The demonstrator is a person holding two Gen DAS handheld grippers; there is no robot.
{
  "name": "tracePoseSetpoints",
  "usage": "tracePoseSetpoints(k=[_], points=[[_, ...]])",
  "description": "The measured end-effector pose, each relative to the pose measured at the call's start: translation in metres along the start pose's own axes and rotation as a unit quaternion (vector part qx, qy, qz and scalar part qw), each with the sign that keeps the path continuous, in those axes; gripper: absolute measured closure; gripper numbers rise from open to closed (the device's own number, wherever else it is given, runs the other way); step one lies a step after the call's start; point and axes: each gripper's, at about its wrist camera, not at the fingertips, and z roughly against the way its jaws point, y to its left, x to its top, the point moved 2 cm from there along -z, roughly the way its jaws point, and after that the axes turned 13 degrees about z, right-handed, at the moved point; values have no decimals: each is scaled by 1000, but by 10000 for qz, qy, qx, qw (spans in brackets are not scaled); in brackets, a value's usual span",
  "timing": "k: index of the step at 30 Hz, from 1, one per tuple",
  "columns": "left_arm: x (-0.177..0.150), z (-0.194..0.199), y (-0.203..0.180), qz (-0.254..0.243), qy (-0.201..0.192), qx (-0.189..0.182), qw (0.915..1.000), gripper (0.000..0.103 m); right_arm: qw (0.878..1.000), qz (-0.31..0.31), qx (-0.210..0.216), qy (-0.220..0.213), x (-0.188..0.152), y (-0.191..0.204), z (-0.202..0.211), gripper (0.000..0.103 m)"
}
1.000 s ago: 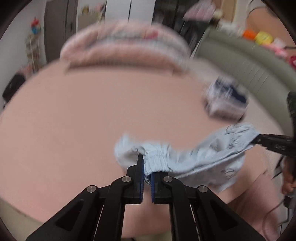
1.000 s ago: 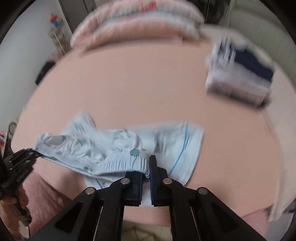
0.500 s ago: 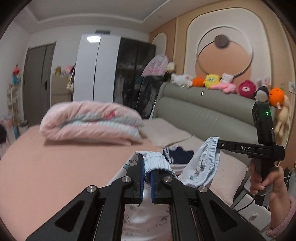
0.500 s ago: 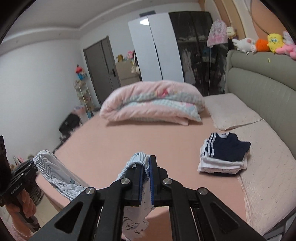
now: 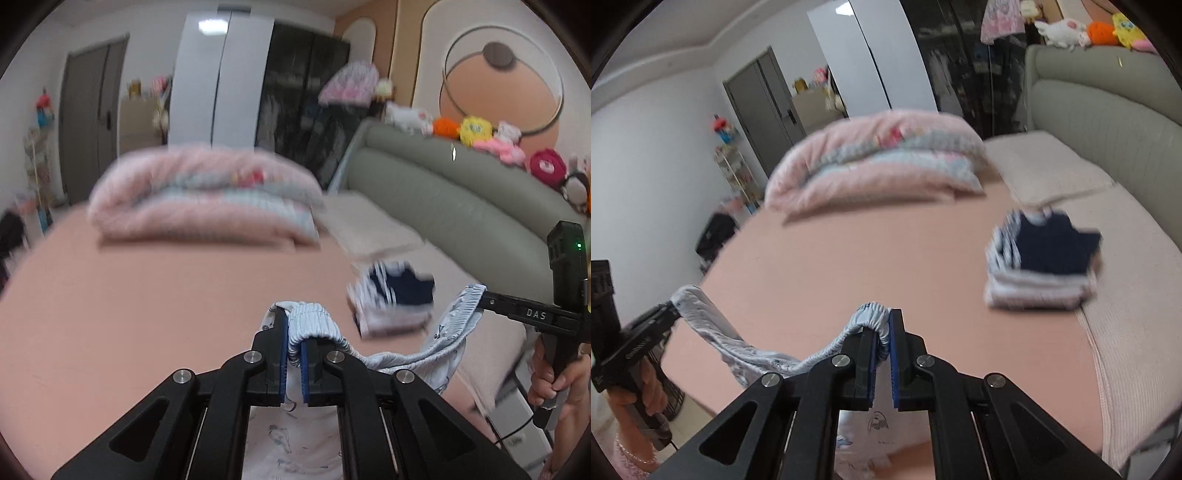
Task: Fold clothes
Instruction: 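Lift the garment by the waistband with both tools, stretching it between them, then lower the garment flat onto the bed and open both tools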
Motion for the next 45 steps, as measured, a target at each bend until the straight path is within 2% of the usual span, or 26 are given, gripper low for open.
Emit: tracePoseSetpoints(k=[2,4,6,8,10,11,12,14,15,17,20,23,27,30,33,35,36,38,40,43,45], points=[[30,31,-14,-176,-511,-75,9985,99,9993,39,37,-375,32,2,8,100],[45,62,-24,-228,-921,-174,9953,99,9985,27,31,-538,31,4,15,100],[42,84,-26,-172,-1081,-283,9936,98,9980,-2,10,-632,19,6,22,100],[20,88,-21,-118,-952,-244,9951,97,9974,-31,-10,-725,8,8,29,100],[-20,74,-9,62,-536,-113,9985,97,9966,-60,-31,-819,-4,10,36,100],[-45,58,0,182,-245,-47,9995,97,9962,-75,-41,-866,-9,11,39,100],[-77,35,12,317,197,67,9993,97,9976,-134,-55,-682,-29,9,28,100],[-134,-6,30,503,928,257,9941,97,9993,-336,-88,123,-90,2,-19,100],[-168,-34,42,566,1329,368,9888,97,9975,-449,-65,535,-118,-1,-42,100],[-216,-71,56,504,1876,699,9785,97,9863,-794,90,1444,-180,-10,-92,100],[-278,-113,75,570,2677,1118,9553,97,9644,-948,101,2467,-251,-15,-141,100],[-294,-116,80,753,2818,1170,9493,97,9458,-663,-39,3180,-290,-9,-160,100],[-306,-114,88,903,2964,1211,9430,97,9371,-125,-88,3488,-301,2,-159,97],[-304,-105,90,996,3026,1079,9417,96,9385,12,-39,3453,-302,4,-152,97],[-294,-88,88,1076,3029,820,9434,88,9432,-85,271,3310,-295,2,-137,97],[-291,-73,83,990,3091,616,9438,68,9468,-55,410,3191,-289,0,-125,97],[-289,-70,81,928,3061,529,9460,64,9485,-40,479,3130,-286,-1,-120,97],[-282,-65,79,896,2834,485,9536,64,9508,-29,560,3048,-282,-3,-114,97],[-275,-65,86,1151,2568,560,9579,64,9501,-71,474,3082,-284,-3,-127,97],[-276,-90,94,1467,2621,578,9521,64,9490,-136,343,3131,-288,-3,-146,97],[-286,-103,90,1261,2767,801,9493,64,9481,-178,256,3164,-291,-3,-159,97]])
